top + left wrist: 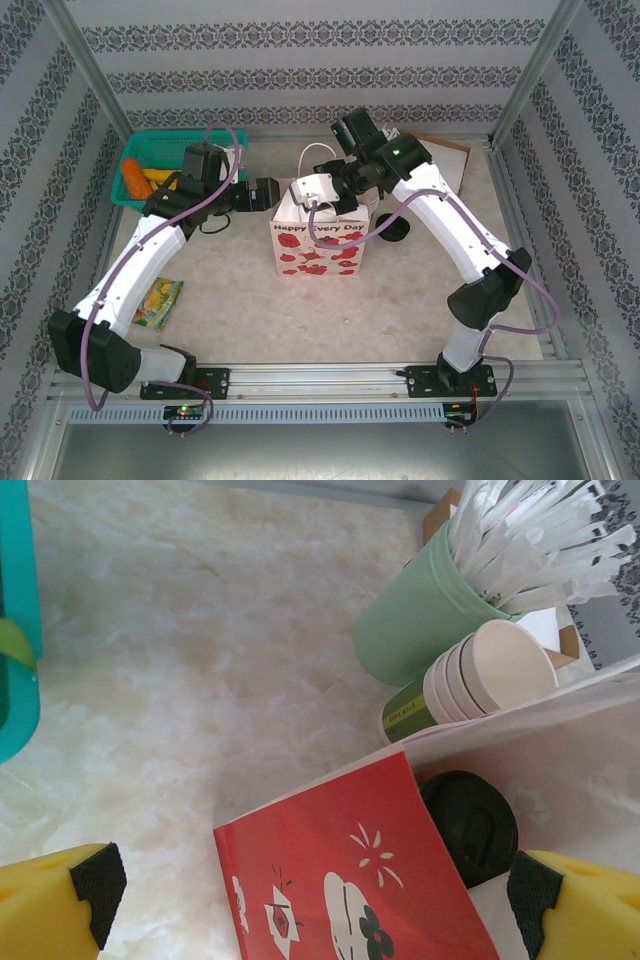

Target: Pack the takeout coffee

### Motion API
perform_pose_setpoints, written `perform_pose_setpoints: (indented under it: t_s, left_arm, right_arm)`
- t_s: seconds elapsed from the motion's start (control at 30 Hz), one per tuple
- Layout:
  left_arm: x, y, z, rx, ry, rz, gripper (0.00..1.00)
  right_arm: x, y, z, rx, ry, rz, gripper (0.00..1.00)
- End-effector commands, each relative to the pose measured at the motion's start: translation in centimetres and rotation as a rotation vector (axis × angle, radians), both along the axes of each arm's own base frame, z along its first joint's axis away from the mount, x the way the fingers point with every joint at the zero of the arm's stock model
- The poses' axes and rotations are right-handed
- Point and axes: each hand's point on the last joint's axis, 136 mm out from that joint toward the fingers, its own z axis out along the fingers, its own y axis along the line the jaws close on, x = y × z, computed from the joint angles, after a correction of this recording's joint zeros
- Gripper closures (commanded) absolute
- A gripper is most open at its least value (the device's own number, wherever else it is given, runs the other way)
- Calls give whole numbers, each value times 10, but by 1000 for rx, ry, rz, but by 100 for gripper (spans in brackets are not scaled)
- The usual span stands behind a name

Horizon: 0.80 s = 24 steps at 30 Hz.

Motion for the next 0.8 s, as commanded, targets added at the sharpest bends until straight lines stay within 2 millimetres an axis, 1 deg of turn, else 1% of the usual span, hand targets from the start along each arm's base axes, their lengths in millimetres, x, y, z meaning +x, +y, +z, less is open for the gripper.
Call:
perform_pose_setpoints:
  t_s: [0.0, 0.1, 0.23, 0.27, 0.37, 0.47, 0.53, 0.6, 0.7, 0.77]
  left_arm:
    - [-2, 1, -10, 1, 45, 37, 0]
    - [-3, -1, -6, -2, 40, 23, 0]
    - [-4, -4, -2, -10, 33, 9, 0]
    - [-4, -4, -2, -10, 32, 6, 0]
    - [-4, -6, -2, -14, 35, 0, 0]
    - [-4, -7, -4, -13, 45, -4, 0]
    - [-5, -8, -5, -14, 53, -6, 0]
    - [-5, -9, -4, -16, 55, -8, 0]
    - [-10, -17, 7, -46, 28, -64, 0]
    - [-13, -16, 19, -31, -23, -94, 0]
  right_arm:
    - [-8, 8, -6, 34, 95, 23, 100]
    - [-1, 8, -19, -4, 78, 21, 100]
    - [5, 9, -30, -36, 49, 35, 100]
    - [8, 9, -32, -46, 32, 36, 100]
    - [24, 9, -42, -96, -87, 38, 100]
    - [26, 12, -40, -84, -139, 73, 100]
    - [24, 15, -36, -73, -137, 87, 100]
    - [20, 17, -38, -77, -141, 105, 100]
    - [20, 16, -37, -72, -152, 113, 100]
    - [20, 15, -30, -51, -166, 113, 100]
